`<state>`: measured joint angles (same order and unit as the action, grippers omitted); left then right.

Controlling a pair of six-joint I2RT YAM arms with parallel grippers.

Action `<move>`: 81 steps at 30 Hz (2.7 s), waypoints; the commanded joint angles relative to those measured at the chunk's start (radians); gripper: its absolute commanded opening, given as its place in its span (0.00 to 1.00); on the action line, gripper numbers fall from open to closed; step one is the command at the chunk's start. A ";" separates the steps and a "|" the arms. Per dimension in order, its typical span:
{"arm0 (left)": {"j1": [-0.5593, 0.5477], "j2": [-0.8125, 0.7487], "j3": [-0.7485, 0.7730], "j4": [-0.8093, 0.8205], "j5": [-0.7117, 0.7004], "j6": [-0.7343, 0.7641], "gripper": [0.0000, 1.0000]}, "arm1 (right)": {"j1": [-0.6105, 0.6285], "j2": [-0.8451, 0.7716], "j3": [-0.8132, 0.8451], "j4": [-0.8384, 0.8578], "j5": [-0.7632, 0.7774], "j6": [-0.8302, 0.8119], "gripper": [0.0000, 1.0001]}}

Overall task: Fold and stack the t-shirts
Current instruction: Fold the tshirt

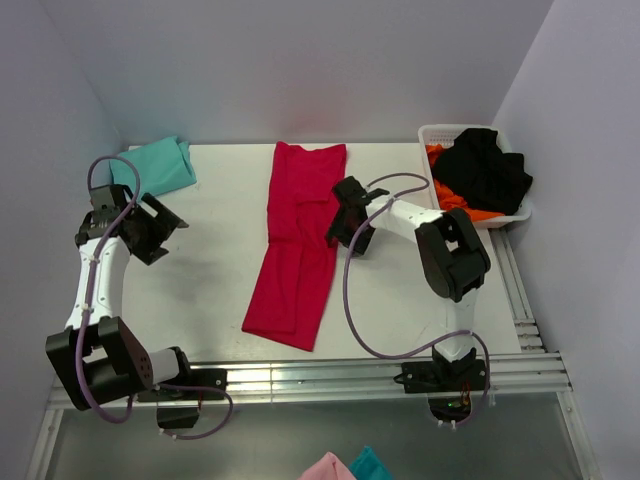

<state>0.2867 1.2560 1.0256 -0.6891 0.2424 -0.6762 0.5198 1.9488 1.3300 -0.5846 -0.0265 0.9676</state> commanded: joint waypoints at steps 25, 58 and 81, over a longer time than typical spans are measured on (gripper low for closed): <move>-0.676 0.062 -0.292 0.020 -0.106 -0.155 0.79 | 0.306 -0.462 -0.322 -0.150 -0.046 -0.040 0.64; -1.185 0.189 -0.296 0.154 -0.170 -0.533 0.00 | 0.402 -0.745 -0.518 -0.120 -0.070 0.118 0.63; -1.278 0.290 -0.208 0.142 -0.169 -0.577 0.00 | 0.442 -0.642 -0.776 0.127 -0.069 0.160 0.54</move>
<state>-0.9768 1.5364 0.7971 -0.5396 0.0807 -1.2366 0.9543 1.2591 0.5564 -0.5201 -0.1261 1.1328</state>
